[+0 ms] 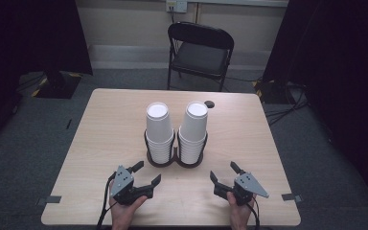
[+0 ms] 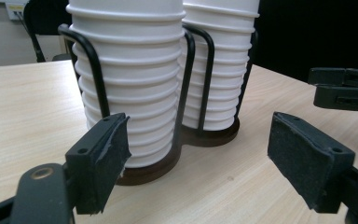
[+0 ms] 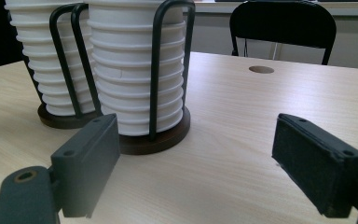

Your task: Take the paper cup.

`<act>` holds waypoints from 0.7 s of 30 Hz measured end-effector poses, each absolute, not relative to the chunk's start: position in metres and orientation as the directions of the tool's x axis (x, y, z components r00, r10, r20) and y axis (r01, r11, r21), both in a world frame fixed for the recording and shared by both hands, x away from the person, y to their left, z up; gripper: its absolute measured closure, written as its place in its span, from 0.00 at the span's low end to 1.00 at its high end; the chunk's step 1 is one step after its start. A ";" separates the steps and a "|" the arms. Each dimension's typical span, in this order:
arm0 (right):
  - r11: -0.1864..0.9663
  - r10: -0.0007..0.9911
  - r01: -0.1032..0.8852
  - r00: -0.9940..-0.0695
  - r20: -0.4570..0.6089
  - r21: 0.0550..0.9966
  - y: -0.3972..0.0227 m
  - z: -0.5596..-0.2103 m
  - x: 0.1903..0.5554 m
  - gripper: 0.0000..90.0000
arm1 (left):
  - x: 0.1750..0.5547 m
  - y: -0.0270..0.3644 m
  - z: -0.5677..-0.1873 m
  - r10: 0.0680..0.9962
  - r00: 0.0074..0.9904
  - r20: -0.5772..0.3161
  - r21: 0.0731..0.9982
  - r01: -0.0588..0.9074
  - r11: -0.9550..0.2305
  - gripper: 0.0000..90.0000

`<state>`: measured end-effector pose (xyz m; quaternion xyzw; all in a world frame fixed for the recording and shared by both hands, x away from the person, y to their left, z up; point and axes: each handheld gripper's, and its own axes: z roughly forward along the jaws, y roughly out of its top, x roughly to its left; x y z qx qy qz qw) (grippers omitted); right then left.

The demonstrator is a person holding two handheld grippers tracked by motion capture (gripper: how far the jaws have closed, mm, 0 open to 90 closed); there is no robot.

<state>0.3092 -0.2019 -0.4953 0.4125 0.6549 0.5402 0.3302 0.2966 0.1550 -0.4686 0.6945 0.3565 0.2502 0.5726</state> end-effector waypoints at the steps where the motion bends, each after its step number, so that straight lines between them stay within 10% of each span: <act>1: 0.076 0.899 0.182 -0.439 0.012 0.980 -0.202 -0.495 0.309 0.16 | 0.296 0.154 -0.468 0.779 0.623 -0.066 0.974 0.211 -0.087 0.23; 21: 0.073 0.897 0.192 -0.441 0.020 0.979 -0.202 -0.495 0.310 0.18 | 0.311 0.120 -0.438 0.697 0.717 -0.006 0.975 0.160 -0.156 0.26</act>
